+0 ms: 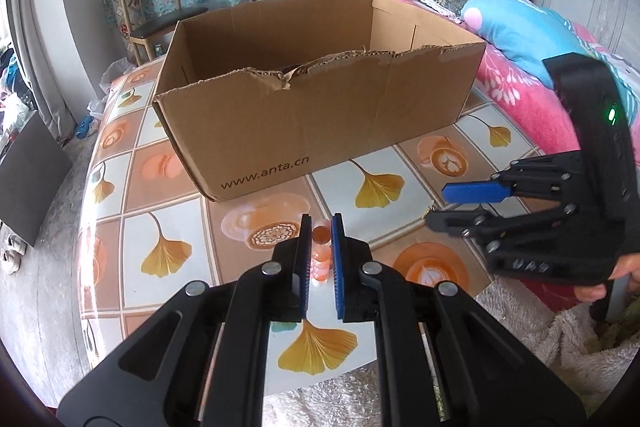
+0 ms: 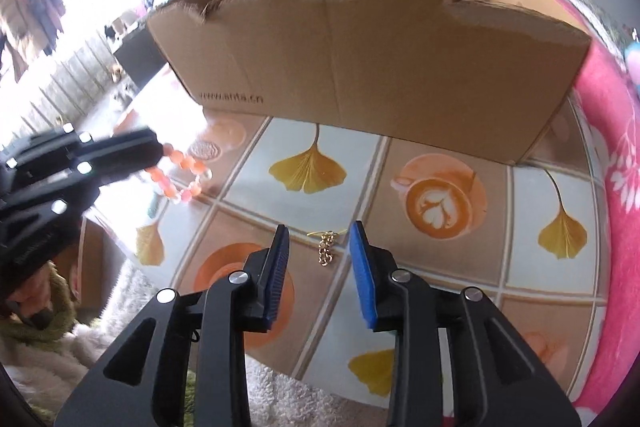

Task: Organize jewelry
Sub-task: 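Lift and carry the bracelet and earring over the box with both grippers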

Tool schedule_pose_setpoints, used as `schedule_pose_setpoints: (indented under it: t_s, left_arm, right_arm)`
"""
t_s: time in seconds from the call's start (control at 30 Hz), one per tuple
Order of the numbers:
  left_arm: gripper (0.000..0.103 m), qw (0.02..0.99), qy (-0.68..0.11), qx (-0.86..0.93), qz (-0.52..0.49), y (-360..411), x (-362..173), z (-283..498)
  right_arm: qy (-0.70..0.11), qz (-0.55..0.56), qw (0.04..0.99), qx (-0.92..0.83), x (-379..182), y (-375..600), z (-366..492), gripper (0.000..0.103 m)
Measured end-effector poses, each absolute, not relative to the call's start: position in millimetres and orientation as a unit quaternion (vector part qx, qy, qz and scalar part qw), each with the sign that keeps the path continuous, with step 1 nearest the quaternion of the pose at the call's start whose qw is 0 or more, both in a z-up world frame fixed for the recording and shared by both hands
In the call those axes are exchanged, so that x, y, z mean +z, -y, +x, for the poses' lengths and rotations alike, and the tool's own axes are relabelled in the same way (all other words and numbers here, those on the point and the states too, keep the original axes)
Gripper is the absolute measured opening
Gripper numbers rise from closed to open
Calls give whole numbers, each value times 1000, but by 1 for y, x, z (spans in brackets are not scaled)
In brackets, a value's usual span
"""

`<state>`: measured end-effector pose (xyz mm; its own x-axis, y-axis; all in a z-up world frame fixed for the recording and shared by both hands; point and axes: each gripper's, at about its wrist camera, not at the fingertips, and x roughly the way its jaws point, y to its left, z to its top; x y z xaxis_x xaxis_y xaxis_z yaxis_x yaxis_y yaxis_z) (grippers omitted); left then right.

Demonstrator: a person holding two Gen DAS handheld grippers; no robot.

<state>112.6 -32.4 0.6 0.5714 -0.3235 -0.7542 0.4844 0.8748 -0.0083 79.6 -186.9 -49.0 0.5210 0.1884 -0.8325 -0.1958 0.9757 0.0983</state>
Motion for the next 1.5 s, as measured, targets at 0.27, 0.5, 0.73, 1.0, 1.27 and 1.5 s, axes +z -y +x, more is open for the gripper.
schedule_pose_setpoints:
  t_s: [0.27, 0.5, 0.73, 1.0, 1.27, 1.5]
  left_arm:
    - [9, 883, -399, -227, 94, 29, 1, 114]
    - [9, 890, -386, -229, 85, 19, 15, 110]
    - [9, 901, -352, -244, 68, 11, 52, 104]
    - [9, 903, -343, -249, 68, 18, 61, 108]
    - [9, 900, -352, -249, 65, 20, 55, 107]
    - [9, 898, -359, -247, 54, 16, 46, 108]
  right_arm:
    - [-481, -4, 870, 106, -54, 185, 88, 5]
    - [-453, 90, 879, 119, -31, 215, 79, 1]
    - [-412, 98, 898, 121, 9, 231, 70, 1]
    - [-480, 25, 865, 142, -23, 199, 76, 14]
    - [-514, -34, 846, 137, -51, 186, 90, 15]
    - [-520, -53, 838, 155, -48, 176, 96, 4]
